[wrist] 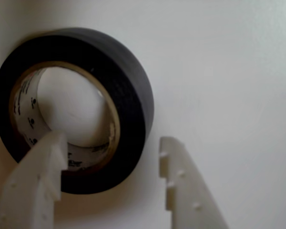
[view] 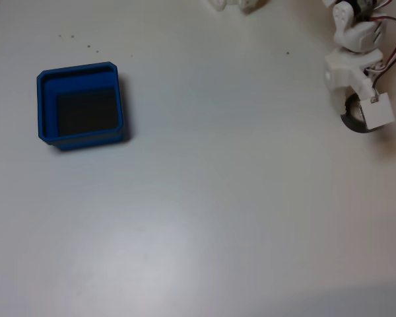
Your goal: Pick the black tape roll and drop it in the blue box
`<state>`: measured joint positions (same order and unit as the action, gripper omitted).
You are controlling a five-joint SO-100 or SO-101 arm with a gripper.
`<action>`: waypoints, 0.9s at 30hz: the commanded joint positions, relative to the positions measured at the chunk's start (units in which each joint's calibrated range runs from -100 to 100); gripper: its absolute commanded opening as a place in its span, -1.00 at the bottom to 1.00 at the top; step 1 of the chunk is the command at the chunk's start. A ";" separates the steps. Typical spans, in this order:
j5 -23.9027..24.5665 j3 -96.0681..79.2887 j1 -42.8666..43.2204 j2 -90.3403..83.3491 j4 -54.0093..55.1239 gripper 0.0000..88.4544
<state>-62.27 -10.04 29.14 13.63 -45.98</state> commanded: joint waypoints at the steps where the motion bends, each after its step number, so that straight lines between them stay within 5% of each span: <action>1: 0.29 3.67 -0.47 -0.42 0.35 -0.62; 27: 0.29 3.76 -0.47 2.17 0.43 -0.62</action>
<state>-62.27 -9.96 29.14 16.17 -45.98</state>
